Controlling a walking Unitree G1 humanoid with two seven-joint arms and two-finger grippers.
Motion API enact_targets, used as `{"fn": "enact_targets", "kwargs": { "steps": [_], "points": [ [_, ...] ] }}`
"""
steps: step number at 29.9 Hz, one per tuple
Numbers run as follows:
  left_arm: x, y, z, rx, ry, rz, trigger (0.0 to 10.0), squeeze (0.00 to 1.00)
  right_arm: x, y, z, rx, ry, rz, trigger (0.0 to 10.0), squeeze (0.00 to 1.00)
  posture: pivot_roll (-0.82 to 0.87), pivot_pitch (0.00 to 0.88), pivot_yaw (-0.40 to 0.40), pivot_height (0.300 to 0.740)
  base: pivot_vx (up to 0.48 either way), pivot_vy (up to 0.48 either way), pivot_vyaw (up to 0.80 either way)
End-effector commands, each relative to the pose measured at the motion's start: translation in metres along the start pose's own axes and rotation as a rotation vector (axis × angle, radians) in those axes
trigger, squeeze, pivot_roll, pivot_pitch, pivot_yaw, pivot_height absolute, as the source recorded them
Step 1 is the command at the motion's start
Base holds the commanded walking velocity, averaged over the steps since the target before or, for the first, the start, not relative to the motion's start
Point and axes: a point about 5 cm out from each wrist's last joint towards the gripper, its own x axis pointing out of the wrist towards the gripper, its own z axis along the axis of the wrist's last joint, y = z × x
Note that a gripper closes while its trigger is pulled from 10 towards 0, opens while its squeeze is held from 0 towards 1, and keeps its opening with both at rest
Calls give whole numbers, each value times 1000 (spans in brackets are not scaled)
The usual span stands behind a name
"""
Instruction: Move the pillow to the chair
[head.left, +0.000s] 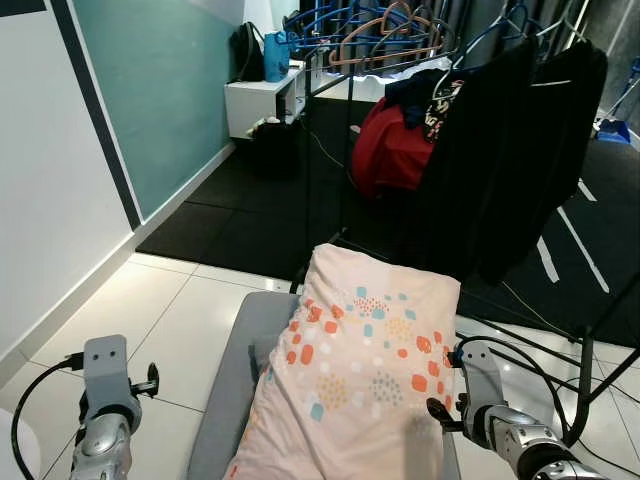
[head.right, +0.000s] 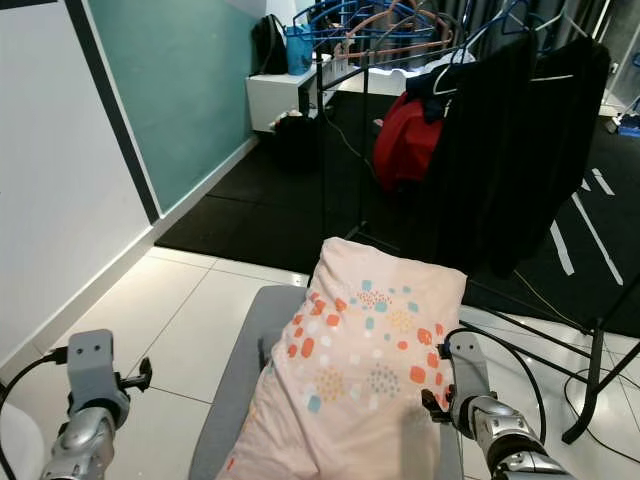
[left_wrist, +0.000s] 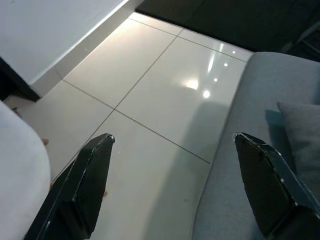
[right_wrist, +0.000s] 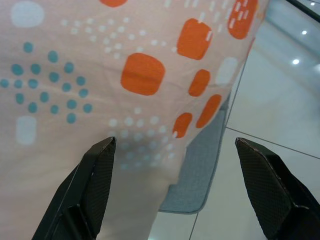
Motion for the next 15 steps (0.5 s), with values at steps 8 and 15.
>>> {"fn": "enact_targets", "kwargs": {
  "steps": [8, 15],
  "points": [
    [-4, -10, -6, 3, 11, -46, 10000, 0, -1, -4, -5, -2, 25, -5, 10000, 0, -215, 34, -63, 740, 0, 0, 0],
    [-14, -44, -21, 16, 57, -146, 10000, 0, -1, -3, -7, 0, 28, -3, 10000, 0, -214, 33, -56, 740, 0, 0, 0]
  ]
}}
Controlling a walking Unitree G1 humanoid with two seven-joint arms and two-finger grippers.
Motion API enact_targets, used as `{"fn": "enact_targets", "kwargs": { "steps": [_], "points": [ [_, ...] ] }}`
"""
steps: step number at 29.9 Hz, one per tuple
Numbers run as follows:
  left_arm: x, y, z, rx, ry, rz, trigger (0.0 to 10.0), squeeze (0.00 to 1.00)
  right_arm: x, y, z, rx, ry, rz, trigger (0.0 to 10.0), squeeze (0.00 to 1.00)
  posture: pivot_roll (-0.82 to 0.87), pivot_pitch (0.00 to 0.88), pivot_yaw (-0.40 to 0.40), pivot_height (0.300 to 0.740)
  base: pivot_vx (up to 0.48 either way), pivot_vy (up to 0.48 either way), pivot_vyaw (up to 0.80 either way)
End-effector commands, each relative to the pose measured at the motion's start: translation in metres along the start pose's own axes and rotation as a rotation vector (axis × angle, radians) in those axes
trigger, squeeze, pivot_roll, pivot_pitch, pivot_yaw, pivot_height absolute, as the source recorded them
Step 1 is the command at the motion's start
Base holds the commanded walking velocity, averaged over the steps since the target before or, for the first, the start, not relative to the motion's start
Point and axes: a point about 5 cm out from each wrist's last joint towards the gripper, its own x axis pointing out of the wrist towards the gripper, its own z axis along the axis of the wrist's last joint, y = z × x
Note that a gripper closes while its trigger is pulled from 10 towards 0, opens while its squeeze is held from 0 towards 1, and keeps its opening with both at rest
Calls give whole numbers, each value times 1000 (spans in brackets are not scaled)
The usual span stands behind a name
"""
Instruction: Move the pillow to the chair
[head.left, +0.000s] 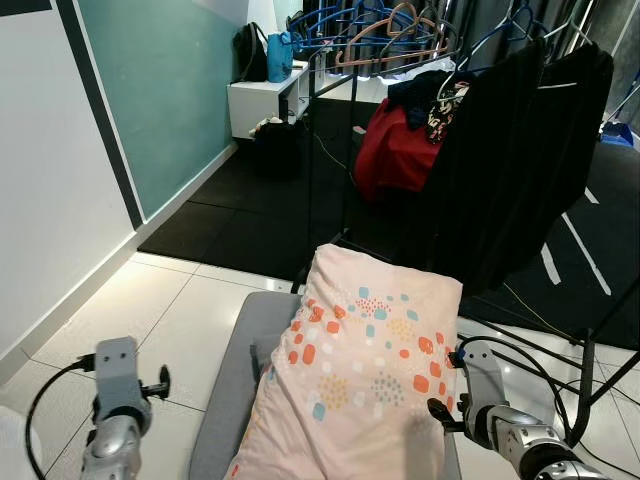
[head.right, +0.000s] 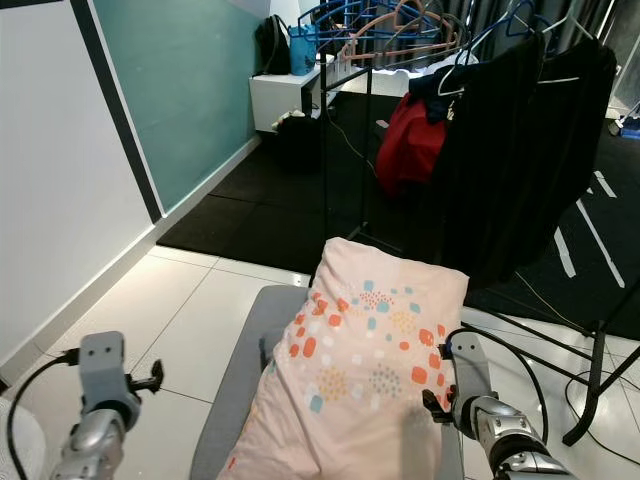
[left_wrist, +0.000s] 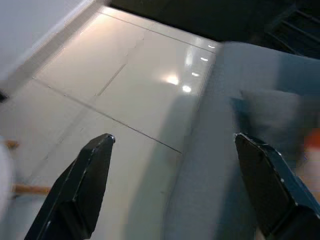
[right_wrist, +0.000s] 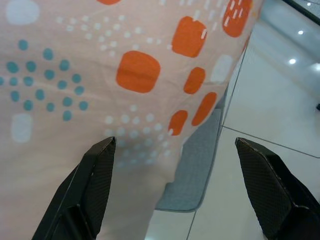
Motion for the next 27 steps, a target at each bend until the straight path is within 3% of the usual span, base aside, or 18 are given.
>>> {"fn": "enact_targets", "kwargs": {
  "steps": [1, 24, 27],
  "points": [
    [-5, -10, -14, 19, 48, -39, 10000, 0, 0, 1, -5, 3, 21, 2, 10000, 0, -212, 36, -53, 740, 0, 0, 0],
    [-2, -11, -12, 52, 75, -111, 10000, 0, 3, 7, -3, 69, -17, -7, 10000, 0, -204, 9, 22, 740, 0, 0, 0],
    [-1, -12, -11, 44, 73, -119, 10000, 0, 2, 6, -2, 69, -18, -13, 10000, 0, -226, 8, 15, 740, 0, -480, 0]
  ]
}}
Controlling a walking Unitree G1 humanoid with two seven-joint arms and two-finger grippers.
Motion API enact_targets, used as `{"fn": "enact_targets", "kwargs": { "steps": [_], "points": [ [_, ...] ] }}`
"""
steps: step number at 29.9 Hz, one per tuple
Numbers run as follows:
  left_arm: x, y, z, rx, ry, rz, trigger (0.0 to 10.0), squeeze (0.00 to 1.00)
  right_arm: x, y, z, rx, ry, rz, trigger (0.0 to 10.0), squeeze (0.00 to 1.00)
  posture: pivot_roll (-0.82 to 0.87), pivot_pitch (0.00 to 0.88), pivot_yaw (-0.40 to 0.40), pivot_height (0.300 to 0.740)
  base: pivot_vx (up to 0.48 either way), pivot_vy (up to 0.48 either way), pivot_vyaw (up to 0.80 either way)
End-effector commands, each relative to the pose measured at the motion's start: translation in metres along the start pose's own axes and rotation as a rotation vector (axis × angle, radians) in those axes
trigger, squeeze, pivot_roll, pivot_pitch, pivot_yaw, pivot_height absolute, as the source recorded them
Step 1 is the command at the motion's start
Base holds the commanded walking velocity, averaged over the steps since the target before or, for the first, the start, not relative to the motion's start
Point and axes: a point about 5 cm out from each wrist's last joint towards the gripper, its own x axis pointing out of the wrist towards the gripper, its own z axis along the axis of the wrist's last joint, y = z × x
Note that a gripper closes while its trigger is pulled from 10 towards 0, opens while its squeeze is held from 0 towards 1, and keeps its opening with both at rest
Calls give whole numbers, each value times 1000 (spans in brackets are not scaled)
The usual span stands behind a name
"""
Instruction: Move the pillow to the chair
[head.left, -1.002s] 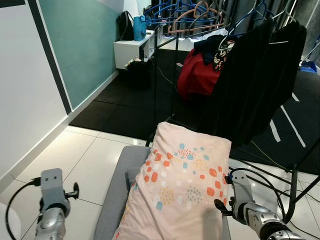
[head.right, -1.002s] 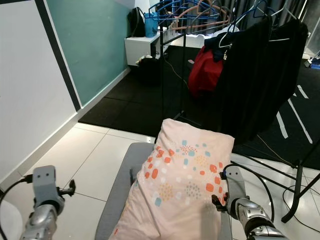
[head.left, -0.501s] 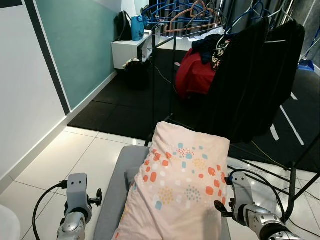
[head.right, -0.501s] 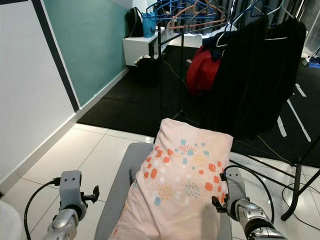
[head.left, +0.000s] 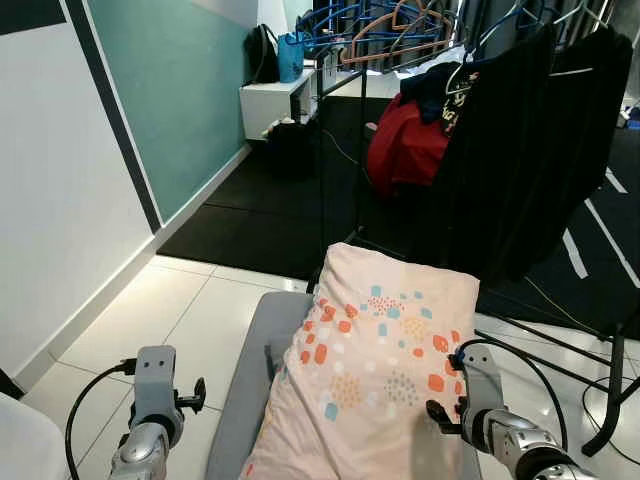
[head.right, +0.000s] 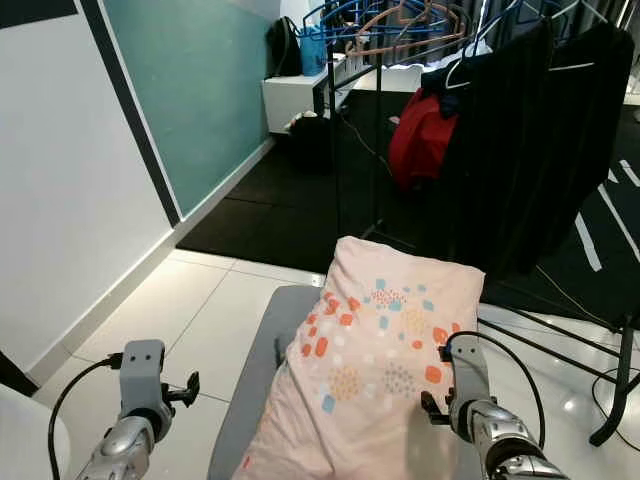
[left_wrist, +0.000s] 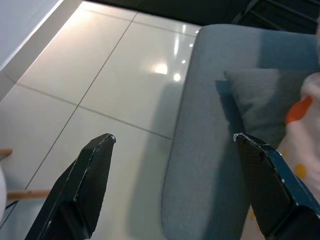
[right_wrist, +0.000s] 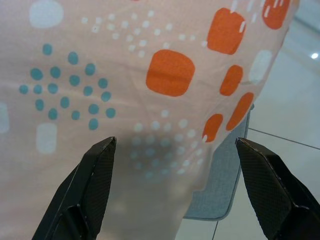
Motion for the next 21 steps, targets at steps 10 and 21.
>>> {"fn": "enact_targets", "kwargs": {
  "steps": [10, 21],
  "points": [
    [-1, 5, -8, -23, 46, 29, 10000, 0, -1, -3, 11, 41, -38, 1, 10000, 0, -241, 33, 24, 740, 0, -192, 0],
    [0, 13, -1, -21, 22, 50, 10000, 0, 0, 8, 12, 139, -9, 131, 10000, 0, -232, 43, 21, 740, 0, 0, 0]
  ]
}}
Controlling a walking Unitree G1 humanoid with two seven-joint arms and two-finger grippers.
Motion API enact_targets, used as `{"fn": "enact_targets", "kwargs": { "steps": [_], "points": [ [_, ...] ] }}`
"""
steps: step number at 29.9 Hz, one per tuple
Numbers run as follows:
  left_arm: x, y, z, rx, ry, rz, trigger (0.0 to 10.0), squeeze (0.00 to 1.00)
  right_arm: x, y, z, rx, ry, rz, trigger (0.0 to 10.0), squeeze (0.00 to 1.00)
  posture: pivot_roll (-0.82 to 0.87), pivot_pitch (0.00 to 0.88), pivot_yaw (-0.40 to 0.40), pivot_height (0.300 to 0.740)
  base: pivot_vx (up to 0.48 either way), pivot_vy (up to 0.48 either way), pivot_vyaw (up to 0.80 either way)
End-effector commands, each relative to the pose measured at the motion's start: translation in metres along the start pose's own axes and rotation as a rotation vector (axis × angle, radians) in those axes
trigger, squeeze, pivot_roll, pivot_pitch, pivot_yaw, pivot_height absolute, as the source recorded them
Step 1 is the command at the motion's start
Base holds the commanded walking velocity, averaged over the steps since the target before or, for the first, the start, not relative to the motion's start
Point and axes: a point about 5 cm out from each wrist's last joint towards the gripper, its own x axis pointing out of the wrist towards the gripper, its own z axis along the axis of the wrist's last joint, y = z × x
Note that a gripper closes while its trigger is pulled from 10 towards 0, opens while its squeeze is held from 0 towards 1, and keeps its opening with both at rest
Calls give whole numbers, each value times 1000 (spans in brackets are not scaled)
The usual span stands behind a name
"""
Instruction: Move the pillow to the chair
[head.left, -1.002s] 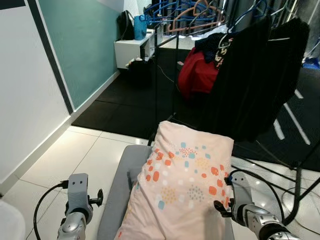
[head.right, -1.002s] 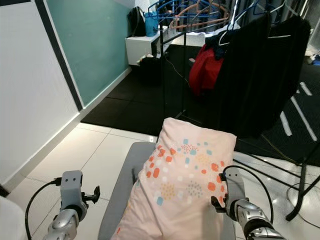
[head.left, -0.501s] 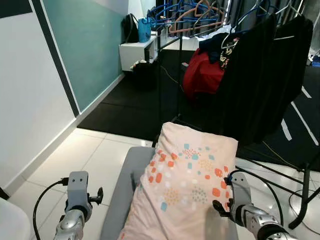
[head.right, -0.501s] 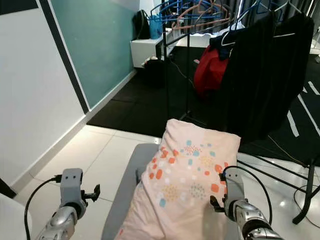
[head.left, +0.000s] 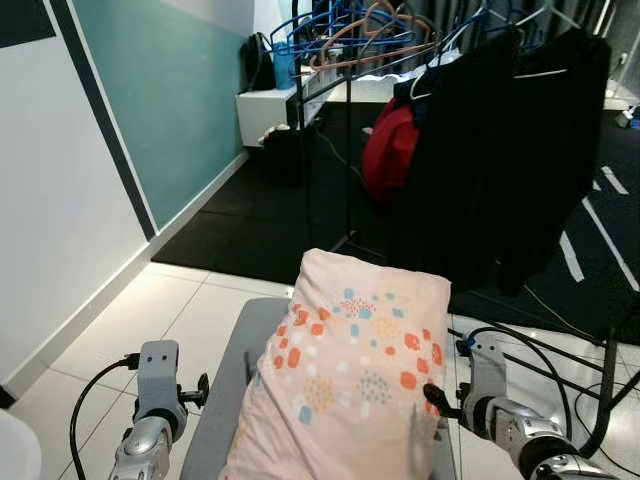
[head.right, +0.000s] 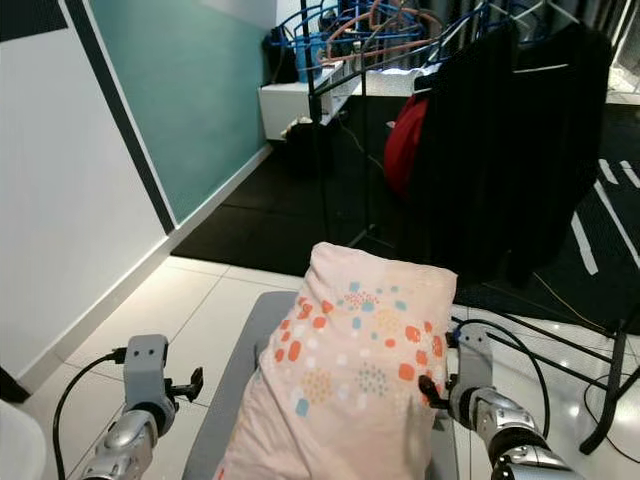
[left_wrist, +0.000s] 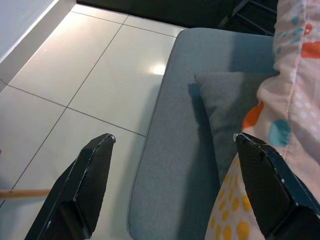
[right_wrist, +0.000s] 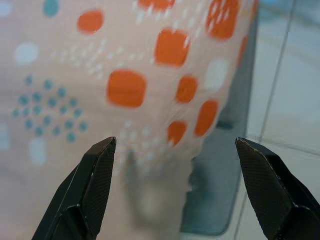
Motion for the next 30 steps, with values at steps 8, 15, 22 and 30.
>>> {"fn": "enact_targets", "kwargs": {
  "steps": [8, 15, 22, 30],
  "points": [
    [-1, 15, 1, -16, -5, 45, 10000, 0, -2, -6, 1, 96, 6, -25, 10000, 0, -233, 49, 16, 705, 0, 0, 0],
    [1, 19, 10, -17, -33, 51, 10000, 0, -4, -8, 2, 194, -11, -19, 10000, 0, -236, 58, 17, 680, 0, 0, 0],
    [3, 21, 20, -16, -65, 48, 10000, 0, -3, -6, -5, 224, 34, -27, 10000, 0, -236, 71, 15, 655, 0, 0, 0],
    [2, 14, 19, -15, -66, 7, 10000, 0, -5, -12, -9, 300, 14, -59, 10000, 0, -237, 83, 18, 645, 0, 0, 0]
  ]
}}
